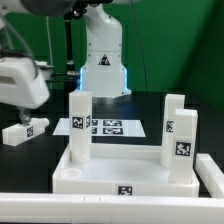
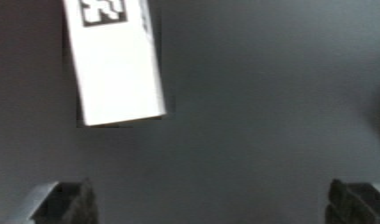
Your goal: Assemble desk
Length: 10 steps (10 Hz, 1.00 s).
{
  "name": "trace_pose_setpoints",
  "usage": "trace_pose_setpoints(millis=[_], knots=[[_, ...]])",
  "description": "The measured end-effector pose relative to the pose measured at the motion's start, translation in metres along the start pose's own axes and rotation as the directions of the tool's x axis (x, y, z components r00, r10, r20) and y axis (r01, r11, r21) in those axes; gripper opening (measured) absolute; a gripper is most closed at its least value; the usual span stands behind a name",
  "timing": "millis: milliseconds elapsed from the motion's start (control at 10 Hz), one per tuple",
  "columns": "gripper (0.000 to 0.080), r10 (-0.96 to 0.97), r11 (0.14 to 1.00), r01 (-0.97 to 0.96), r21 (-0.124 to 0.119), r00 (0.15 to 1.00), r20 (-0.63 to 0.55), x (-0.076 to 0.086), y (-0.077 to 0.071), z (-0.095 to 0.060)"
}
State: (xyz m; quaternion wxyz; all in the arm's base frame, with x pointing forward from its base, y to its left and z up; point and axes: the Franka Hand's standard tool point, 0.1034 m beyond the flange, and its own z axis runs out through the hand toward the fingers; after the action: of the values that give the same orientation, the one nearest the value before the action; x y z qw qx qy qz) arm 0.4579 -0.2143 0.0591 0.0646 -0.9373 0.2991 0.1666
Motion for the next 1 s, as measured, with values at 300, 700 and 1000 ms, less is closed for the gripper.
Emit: trace_pose_setpoints(millis=[300, 700, 1000], knots=[[0.0649, 0.003, 1.0, -0.006, 0.014, 0.981, 0.194, -0.005, 0.007, 0.004], [0.0649, -0.055, 0.998, 0.041, 0.042, 0.912, 0.406, -0.014, 0.018, 0.018], [0.0649, -0.091, 0.996, 0.071, 0.058, 0.851, 0.517, -0.014, 0.019, 0.028]])
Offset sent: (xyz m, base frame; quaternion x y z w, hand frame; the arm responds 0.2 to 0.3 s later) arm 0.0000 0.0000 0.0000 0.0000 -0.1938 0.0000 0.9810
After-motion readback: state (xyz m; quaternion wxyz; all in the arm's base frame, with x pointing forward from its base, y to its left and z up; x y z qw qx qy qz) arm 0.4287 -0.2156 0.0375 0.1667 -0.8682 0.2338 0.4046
